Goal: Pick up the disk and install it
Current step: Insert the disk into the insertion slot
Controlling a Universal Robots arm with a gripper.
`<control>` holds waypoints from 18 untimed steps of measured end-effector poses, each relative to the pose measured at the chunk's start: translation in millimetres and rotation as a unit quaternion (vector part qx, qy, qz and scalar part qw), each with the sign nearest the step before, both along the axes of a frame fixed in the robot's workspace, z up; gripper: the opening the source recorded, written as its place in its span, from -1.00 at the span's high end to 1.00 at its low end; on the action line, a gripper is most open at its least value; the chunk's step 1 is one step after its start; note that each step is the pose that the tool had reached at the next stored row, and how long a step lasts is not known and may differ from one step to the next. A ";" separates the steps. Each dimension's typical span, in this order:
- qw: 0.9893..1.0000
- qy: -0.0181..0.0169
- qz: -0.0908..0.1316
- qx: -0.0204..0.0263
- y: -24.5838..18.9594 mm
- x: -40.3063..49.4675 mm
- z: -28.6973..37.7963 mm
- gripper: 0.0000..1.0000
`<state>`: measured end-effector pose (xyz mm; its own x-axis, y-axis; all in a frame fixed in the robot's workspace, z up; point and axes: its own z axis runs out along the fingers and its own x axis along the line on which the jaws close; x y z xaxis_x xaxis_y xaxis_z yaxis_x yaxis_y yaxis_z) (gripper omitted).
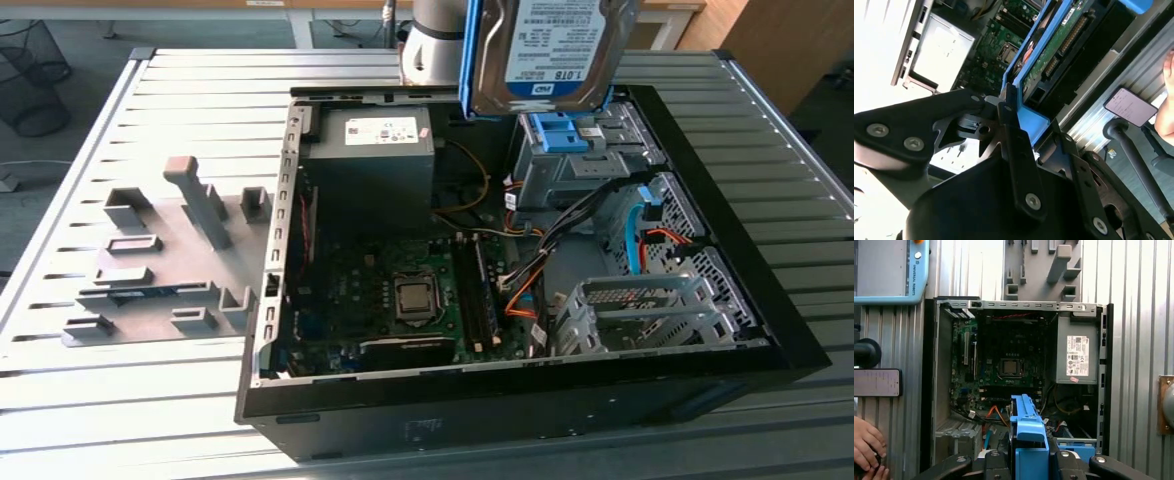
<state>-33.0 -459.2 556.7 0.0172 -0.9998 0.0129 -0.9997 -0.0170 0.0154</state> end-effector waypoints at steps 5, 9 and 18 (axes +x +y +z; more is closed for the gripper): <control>1.000 0.000 -0.002 0.017 -4.5 0.0 -2.3 0.26; 1.000 0.000 -0.007 0.017 -12.0 0.0 -5.8 0.26; 1.000 0.000 -0.018 0.017 -30.7 0.0 -12.0 0.26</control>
